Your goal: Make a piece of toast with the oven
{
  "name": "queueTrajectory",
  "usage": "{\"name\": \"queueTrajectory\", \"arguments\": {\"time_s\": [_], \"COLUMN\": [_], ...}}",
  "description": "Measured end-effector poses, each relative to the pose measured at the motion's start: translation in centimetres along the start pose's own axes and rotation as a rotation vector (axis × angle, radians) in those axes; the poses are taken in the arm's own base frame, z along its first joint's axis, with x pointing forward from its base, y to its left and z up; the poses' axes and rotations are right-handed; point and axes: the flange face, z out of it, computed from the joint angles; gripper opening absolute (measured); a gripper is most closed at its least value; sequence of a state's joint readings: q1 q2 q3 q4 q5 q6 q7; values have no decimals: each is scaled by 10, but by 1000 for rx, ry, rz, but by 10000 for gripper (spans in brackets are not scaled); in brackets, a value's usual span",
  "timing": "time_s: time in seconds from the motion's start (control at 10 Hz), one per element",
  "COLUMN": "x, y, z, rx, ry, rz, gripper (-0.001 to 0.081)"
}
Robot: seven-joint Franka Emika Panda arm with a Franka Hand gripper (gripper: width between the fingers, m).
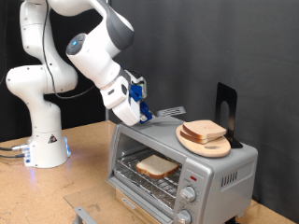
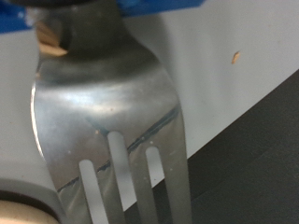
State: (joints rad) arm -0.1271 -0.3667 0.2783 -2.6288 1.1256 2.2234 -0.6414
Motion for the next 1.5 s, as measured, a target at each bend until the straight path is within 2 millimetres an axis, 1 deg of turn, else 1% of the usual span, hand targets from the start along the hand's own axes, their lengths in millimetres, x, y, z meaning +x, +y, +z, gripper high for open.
{"name": "queueTrajectory", "arguments": {"time_s": [0.3, 0.4, 0.5, 0.6, 0.7, 0.9, 1.0, 1.3, 1.5], "x": [0, 0, 0, 0, -1, -3, -3, 0, 1], "y": [-4, -6, -9, -10, -11, -14, -17, -32, -39], "z": [14, 16, 18, 19, 19, 17, 11, -16, -35], "rx": [-4, -2, 0, 4, 10, 36, 61, 139, 157], "ry": [-1, -5, -7, -12, -18, -36, -41, -28, -15], "rz": [3, 1, -2, -3, -6, -7, -7, -9, 0], "gripper": [474, 705, 705, 776, 802, 807, 807, 808, 808]}}
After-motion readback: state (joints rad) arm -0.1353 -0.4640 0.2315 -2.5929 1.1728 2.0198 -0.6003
